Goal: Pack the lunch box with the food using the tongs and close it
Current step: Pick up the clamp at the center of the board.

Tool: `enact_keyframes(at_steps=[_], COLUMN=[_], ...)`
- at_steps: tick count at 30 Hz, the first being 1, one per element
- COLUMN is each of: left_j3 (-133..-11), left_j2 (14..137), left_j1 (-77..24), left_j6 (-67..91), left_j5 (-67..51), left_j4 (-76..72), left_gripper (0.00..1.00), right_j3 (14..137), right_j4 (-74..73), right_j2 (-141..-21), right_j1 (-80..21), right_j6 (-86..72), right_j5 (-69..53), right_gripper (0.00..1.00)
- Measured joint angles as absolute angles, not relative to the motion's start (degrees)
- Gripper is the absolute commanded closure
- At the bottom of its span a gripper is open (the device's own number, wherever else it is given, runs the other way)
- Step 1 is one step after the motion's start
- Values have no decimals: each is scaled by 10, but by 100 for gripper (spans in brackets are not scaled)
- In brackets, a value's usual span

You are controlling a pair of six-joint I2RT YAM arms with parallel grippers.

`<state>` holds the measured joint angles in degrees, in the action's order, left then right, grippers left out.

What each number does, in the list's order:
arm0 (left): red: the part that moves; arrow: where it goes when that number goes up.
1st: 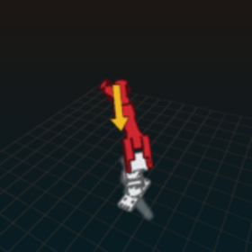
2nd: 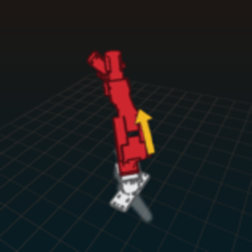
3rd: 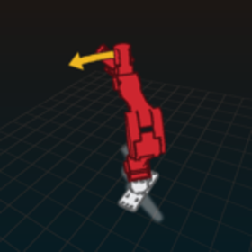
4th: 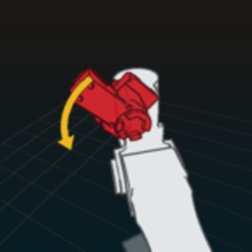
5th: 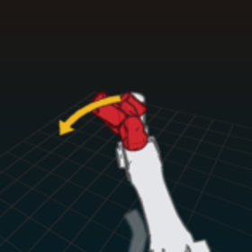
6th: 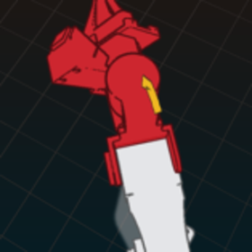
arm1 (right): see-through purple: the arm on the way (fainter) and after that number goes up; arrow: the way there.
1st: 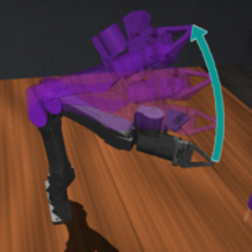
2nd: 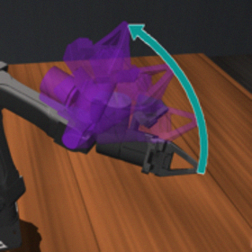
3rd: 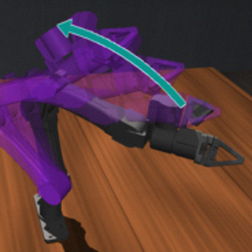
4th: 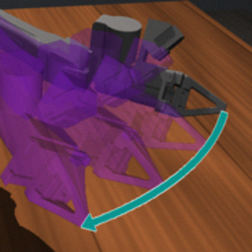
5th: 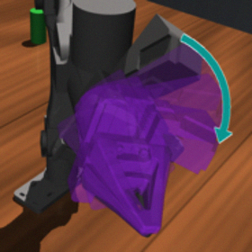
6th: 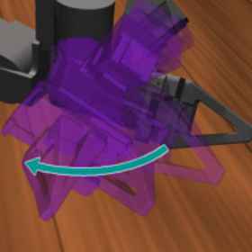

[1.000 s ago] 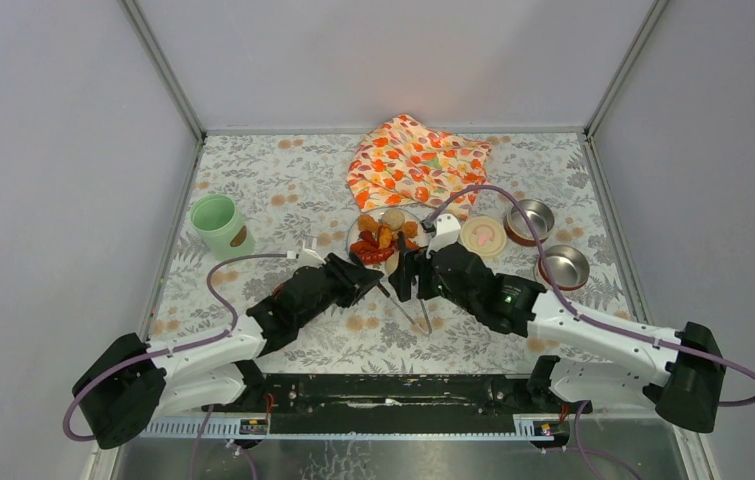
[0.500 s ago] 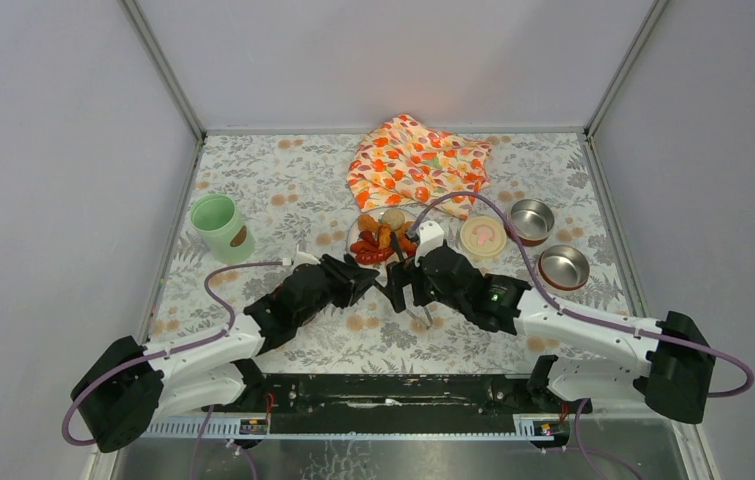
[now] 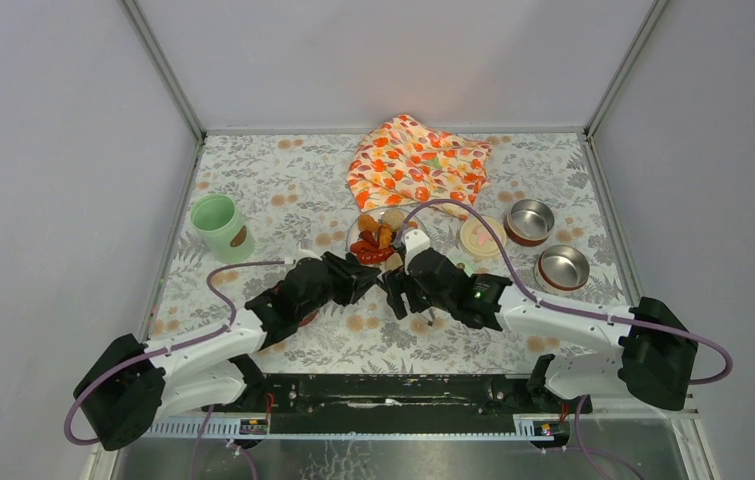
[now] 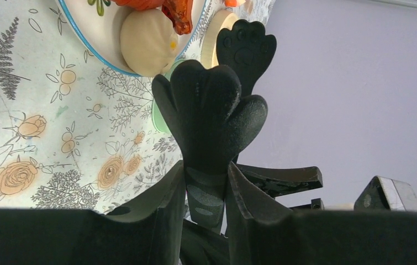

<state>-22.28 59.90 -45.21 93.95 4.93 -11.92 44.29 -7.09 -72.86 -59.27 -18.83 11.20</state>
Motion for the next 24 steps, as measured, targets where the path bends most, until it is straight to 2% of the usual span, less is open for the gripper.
enact_keyframes(at_steps=[11, 15, 19, 22, 24], left_j3=[-228, -228, -233, -236, -236], left_j2=[614, 618, 622, 623, 622], left_j1=[-449, -449, -449, -448, -448], left_j6=[958, 966, 970, 970, 970], left_j5=[29, 23, 17, 15, 15], left_j4=[-111, -106, -101, -97, -96], left_gripper=[100, 97, 83, 62, 52], right_j3=[444, 447, 451, 453, 453], right_j4=[-71, -74, -74, -74, -75], right_j2=[-740, -743, -748, -748, -748], right_j1=[-594, -596, -597, -598, -599], right_j6=[-180, -176, -174, -174, -174], right_j5=[113, 114, 114, 114, 115], right_gripper=[24, 28, 34, 35, 36])
